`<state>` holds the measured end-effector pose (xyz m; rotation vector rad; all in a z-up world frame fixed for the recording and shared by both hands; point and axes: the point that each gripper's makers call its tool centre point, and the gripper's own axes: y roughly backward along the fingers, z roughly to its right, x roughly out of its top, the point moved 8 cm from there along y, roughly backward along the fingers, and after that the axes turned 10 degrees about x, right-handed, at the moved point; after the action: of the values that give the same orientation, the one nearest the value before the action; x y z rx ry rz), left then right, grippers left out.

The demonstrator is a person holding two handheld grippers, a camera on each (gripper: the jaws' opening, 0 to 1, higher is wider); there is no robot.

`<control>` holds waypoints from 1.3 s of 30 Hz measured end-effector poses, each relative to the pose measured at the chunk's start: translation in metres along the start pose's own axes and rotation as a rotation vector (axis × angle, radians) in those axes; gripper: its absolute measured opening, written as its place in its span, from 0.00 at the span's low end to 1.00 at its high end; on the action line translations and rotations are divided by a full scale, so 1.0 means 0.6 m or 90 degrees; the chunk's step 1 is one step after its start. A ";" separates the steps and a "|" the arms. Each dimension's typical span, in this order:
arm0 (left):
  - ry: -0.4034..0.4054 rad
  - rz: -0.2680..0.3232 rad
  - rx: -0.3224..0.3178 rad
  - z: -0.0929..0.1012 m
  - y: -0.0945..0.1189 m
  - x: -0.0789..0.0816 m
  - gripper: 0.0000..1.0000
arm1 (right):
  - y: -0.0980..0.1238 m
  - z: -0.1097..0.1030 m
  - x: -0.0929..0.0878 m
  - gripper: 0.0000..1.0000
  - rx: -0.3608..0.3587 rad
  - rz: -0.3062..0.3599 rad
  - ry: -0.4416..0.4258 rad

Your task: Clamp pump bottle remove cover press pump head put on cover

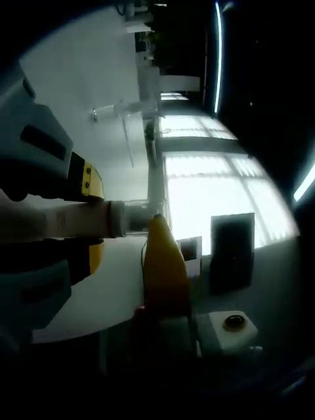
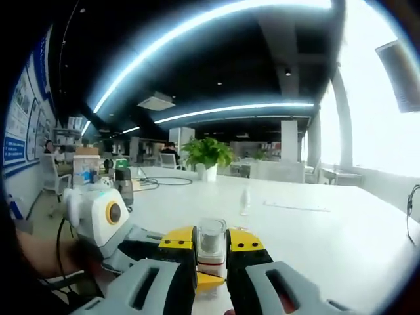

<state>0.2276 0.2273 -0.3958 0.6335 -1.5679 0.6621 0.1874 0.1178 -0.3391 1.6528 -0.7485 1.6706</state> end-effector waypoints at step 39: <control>0.016 -0.005 -0.002 -0.007 -0.001 -0.004 0.13 | -0.009 -0.009 -0.006 0.20 -0.011 0.015 0.060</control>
<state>0.2309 0.2299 -0.3977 0.6272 -1.5417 0.6590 0.1885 0.1252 -0.3430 1.5473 -0.7367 1.7421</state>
